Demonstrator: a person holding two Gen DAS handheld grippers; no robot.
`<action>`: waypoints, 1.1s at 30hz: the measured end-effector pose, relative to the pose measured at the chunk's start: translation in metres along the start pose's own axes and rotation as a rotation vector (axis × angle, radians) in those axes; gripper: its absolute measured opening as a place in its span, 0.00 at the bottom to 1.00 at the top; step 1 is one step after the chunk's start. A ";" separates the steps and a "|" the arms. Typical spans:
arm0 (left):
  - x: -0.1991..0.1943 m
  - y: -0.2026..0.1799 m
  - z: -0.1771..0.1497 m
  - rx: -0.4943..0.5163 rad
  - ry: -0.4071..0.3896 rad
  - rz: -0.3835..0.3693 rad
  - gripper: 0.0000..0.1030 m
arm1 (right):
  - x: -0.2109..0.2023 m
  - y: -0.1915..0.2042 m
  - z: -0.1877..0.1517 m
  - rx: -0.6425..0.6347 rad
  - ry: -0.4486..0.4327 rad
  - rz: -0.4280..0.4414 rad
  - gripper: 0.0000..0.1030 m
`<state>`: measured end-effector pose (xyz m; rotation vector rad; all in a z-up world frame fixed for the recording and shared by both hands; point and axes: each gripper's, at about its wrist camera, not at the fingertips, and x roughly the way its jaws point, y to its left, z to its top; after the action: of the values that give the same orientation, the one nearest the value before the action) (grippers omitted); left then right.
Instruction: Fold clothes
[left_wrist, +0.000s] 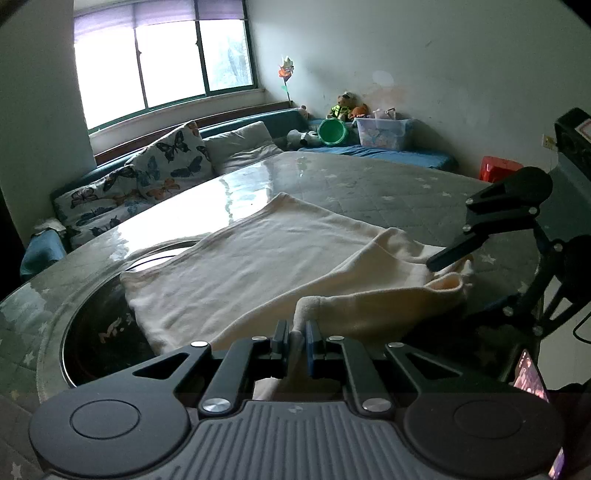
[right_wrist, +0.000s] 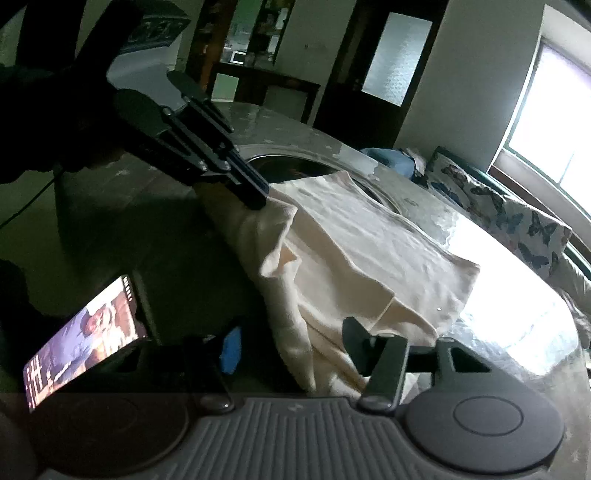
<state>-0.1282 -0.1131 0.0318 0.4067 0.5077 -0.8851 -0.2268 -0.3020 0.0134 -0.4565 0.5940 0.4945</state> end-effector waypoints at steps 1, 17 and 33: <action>0.000 0.000 0.000 0.000 0.001 -0.003 0.10 | 0.002 -0.001 0.001 0.013 0.002 0.002 0.46; -0.020 -0.007 -0.009 0.034 -0.009 0.009 0.26 | 0.007 -0.023 0.006 0.167 -0.021 0.004 0.14; -0.043 -0.019 -0.035 0.114 0.024 0.017 0.48 | 0.010 -0.025 0.010 0.173 -0.026 -0.013 0.14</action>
<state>-0.1757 -0.0783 0.0256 0.5254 0.4759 -0.8962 -0.2019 -0.3135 0.0209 -0.2893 0.6030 0.4322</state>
